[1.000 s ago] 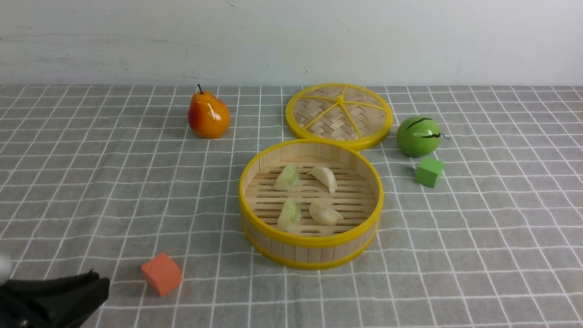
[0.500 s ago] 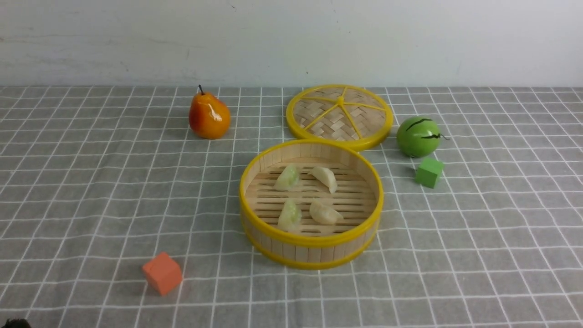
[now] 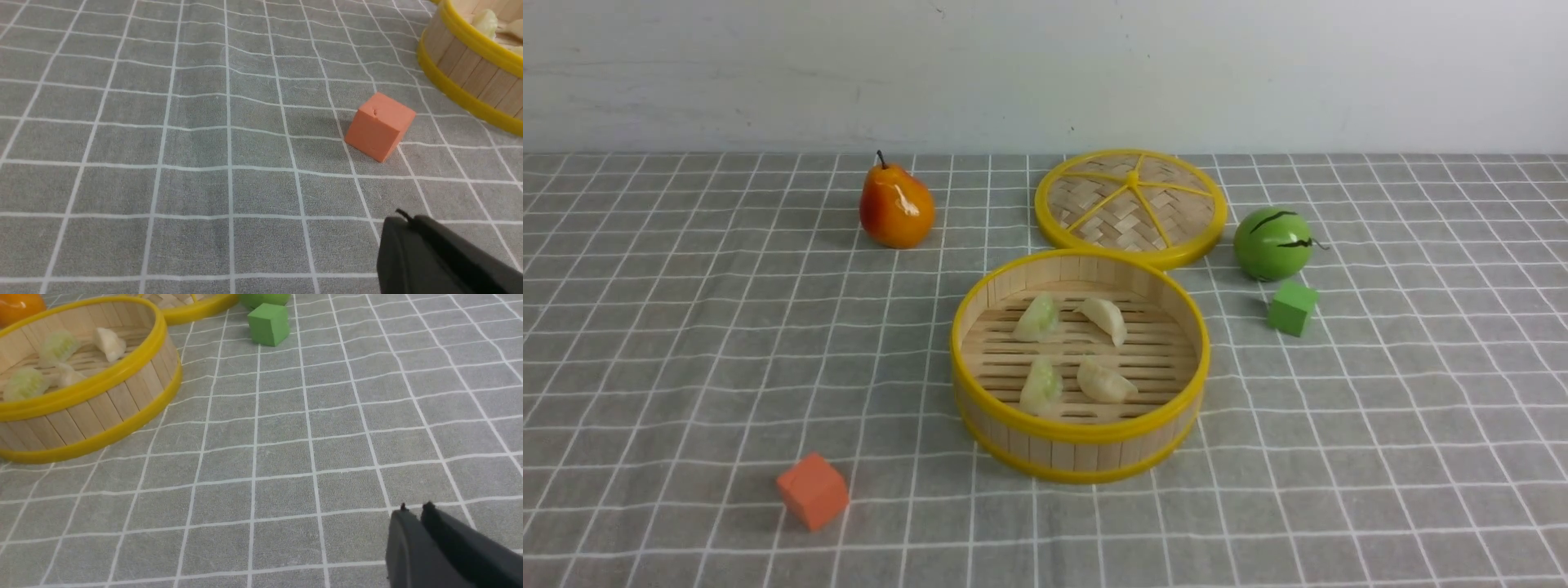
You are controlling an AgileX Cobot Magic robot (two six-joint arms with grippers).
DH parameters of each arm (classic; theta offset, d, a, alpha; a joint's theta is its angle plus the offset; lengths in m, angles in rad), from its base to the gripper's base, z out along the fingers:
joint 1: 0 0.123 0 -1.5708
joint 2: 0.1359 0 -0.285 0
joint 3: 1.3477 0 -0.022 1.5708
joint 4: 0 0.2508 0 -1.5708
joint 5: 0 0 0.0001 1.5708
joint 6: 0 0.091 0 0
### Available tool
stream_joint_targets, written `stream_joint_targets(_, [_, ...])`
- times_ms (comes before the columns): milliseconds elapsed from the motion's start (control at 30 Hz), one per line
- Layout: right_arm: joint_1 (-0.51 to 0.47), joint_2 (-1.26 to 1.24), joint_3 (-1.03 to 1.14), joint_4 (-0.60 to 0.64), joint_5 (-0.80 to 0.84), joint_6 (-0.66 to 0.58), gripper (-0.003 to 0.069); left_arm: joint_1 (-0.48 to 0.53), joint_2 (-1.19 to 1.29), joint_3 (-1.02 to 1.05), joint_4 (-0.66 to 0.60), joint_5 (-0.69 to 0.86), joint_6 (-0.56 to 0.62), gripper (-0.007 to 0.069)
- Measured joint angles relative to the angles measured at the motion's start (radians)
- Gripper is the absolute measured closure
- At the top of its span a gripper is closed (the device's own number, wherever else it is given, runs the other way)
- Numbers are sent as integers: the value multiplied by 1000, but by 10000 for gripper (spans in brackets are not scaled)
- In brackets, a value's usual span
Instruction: Put the dumplings into the steamer on the table with the grey tablecloth.
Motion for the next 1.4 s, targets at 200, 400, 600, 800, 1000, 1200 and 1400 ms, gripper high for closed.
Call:
stream_joint_targets(200, [0, 0, 0, 0, 0, 0, 617, 0, 0, 0, -18, 0, 16, 638])
stream_joint_targets(400, [0, 0, 0, 0, 0, 0, 615, 0, 0, 0, -24, 1, 17, 638])
stream_joint_targets(600, [0, 0, 0, 0, 0, 0, 606, 0, 0, 0, -25, 1, 17, 638])
stream_joint_targets(800, [0, 0, 0, 0, 0, 0, 596, 1, 0, 0, -25, 1, 17, 638])
stream_joint_targets(1000, [0, 0, 0, 0, 0, 0, 585, 53, 0, 0, -25, 1, 17, 638])
stream_joint_targets(1200, [0, 0, 0, 0, 0, 0, 578, 64, 0, 0, -25, 1, 17, 638])
stream_joint_targets(1400, [0, 0, 0, 0, 0, 0, 573, 65, 0, 0, -25, 1, 17, 638])
